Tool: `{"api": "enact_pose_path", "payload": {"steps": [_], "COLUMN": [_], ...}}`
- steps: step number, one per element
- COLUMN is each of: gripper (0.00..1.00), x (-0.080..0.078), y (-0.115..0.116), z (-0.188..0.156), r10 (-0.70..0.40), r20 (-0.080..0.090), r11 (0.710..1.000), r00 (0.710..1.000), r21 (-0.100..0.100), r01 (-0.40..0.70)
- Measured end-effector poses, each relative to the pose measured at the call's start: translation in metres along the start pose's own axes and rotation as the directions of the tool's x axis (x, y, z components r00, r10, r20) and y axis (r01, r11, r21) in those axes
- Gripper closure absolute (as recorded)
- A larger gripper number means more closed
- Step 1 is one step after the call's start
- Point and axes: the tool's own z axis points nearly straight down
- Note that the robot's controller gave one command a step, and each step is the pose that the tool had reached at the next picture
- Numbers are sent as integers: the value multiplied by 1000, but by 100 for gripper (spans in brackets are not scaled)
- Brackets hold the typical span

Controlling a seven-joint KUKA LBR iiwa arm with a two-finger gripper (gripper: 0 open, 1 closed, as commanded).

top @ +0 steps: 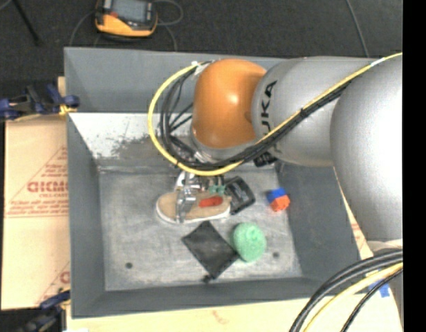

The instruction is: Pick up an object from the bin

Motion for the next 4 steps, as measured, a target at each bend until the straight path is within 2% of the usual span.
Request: {"api": "enact_pose_path", "payload": {"steps": [1, 2, 3, 4], "gripper": [0, 0, 0, 100], "x": [1, -2, -1, -3], "y": [-26, -32, -42, -41], "z": [12, -1, 54, 49], "r10": [-146, -101, 40, 38], "r20": [-11, -1, 32, 34], "r11": [989, 995, 999, 999], "r00": [989, 995, 999, 999], "r21": [2, 1, -8, -9], "r01": [146, 101, -40, -38]}}
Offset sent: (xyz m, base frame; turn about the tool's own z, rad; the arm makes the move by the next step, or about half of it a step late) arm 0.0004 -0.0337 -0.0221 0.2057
